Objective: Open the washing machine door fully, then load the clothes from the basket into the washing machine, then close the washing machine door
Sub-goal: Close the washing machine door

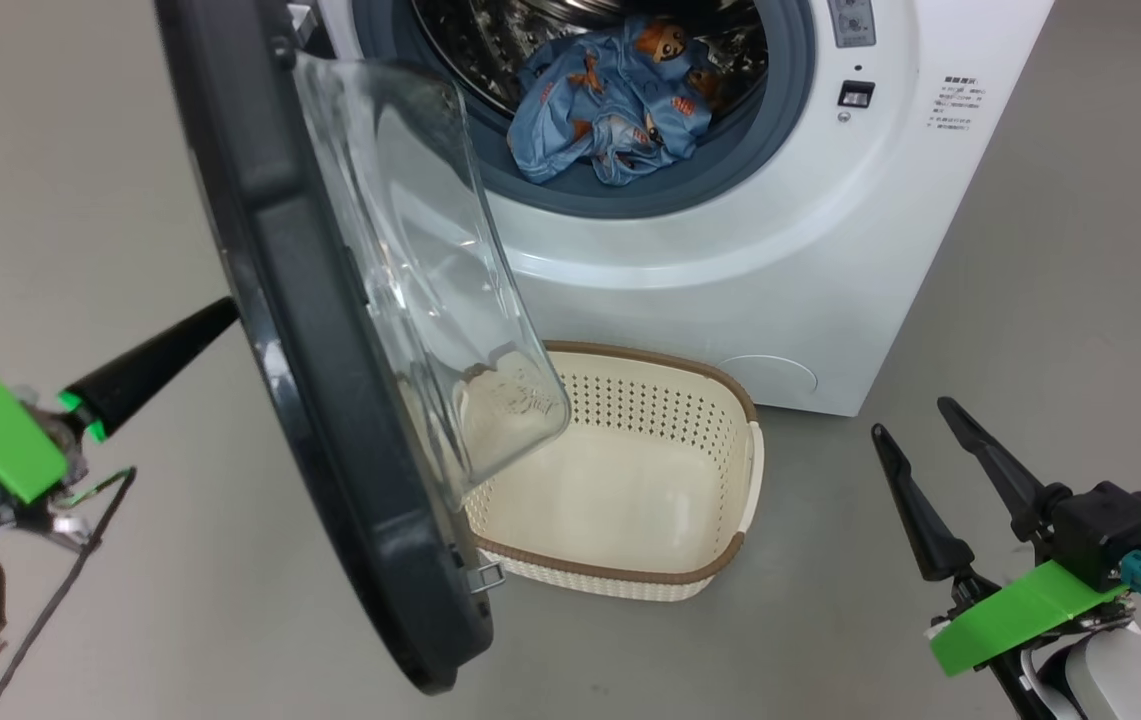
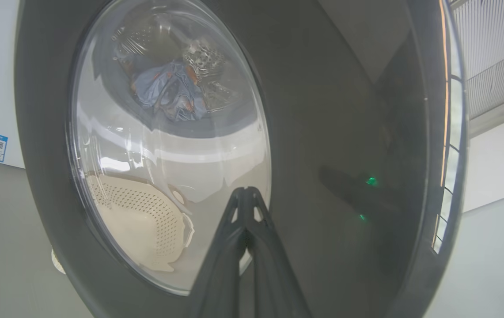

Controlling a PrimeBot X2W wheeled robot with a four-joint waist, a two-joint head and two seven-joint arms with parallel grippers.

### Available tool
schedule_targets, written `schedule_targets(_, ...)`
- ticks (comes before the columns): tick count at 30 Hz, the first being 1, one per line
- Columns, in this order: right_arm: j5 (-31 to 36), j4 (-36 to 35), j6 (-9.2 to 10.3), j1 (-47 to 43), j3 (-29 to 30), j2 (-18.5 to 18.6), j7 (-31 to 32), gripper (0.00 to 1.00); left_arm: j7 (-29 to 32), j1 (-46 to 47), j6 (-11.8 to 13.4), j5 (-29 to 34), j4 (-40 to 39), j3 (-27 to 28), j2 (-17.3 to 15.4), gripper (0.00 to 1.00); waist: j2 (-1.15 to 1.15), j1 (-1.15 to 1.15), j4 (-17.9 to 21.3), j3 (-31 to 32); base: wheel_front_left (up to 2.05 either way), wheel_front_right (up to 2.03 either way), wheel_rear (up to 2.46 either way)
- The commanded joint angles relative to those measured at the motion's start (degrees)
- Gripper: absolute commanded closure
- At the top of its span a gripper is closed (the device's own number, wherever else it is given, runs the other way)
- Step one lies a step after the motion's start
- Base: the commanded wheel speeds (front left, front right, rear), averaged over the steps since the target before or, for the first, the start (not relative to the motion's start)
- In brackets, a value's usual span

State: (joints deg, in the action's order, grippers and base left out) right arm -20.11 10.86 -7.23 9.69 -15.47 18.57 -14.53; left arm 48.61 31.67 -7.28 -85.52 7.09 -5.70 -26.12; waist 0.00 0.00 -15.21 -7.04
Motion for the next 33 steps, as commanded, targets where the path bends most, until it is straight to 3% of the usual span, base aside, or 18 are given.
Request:
schedule_targets(1, 0.8, -1.2, -0.25, -1.0, -0.9, 0.6, -0.5, 0.07, -1.6, -0.3, -0.2, 1.0, -0.5, 3.3, -3.1, 1.0, 0.0, 0.0, -0.3, 0.4, 0.0, 0.0, 0.0)
schedule_targets(3, 0.8, -1.1, -0.25, -1.2, -1.0, 0.5, -0.5, 0.07, -3.4, -1.6, -0.2, 1.6, 0.1, 3.8, -3.2, 1.0, 0.0, 0.0, -0.5, 0.7, 0.0, 0.0, 0.0)
schedule_targets(4, 0.7, -1.1, -0.25, -1.2, -1.0, 0.5, -0.5, 0.07, -4.4, -2.4, -0.2, 1.9, 0.3, 4.2, -3.2, 0.85, 0.0, 0.0, -0.6, 0.8, 0.0, 0.0, 0.0)
schedule_targets(5, 0.7, -1.1, -0.25, -1.3, -1.0, 0.4, -0.5, 0.07, -5.6, -3.1, -0.2, 2.1, 0.7, 4.6, -3.1, 0.54, 0.0, 0.0, -0.7, 0.9, 0.0, 0.0, 0.0)
schedule_targets(6, 0.7, -1.0, -0.25, -1.4, -1.0, 0.4, -0.5, 0.07, -6.2, -3.9, -0.2, 2.1, 0.9, 4.7, -3.0, 0.48, 0.0, 0.0, -0.8, 1.1, 0.0, 0.0, 0.0)
schedule_targets(7, 0.6, -1.0, -0.25, -1.6, -1.0, 0.4, -0.5, 0.07, -8.0, -5.5, -0.2, 2.2, 1.3, 5.3, -2.8, 0.07, 0.0, 0.0, -0.9, 1.4, 0.0, 0.0, 0.0)
schedule_targets(8, 0.6, -1.0, -0.25, -1.7, -1.0, 0.3, -0.5, 0.07, -8.7, -6.3, -0.2, 2.2, 1.5, 5.4, -2.7, 0.0, 0.0, 0.0, -1.0, 1.5, 0.0, 0.0, 0.0)
schedule_targets(15, 0.5, -1.1, -0.25, -2.3, -1.2, 0.3, -0.5, 0.07, -15.9, -11.0, -0.2, 3.6, 3.6, 6.3, -1.9, 0.0, 0.0, 0.0, -1.3, 2.4, 0.0, 0.0, 0.0)
schedule_targets(20, 0.5, -1.3, -0.25, -2.7, -1.1, 0.1, -0.5, 0.07, -24.4, -14.2, -0.2, 6.6, 5.4, 6.1, -0.6, 0.0, 0.0, 0.0, -1.5, 2.5, 0.0, 0.0, 0.0)
schedule_targets(26, 0.5, -1.3, -0.25, -2.7, -0.7, 0.1, -0.5, 0.07, -34.7, -17.6, -0.2, 8.6, 8.1, 4.4, 1.1, 0.0, 0.0, 0.0, -1.8, 2.1, 0.0, 0.0, 0.0)
schedule_targets(33, 0.6, -1.3, -0.25, -2.7, -0.7, 0.0, -0.5, 0.07, -45.7, -20.1, -0.2, 12.1, 11.0, 0.4, 0.5, 0.0, 0.0, 0.0, -2.2, 1.9, 0.0, 0.0, 0.0)
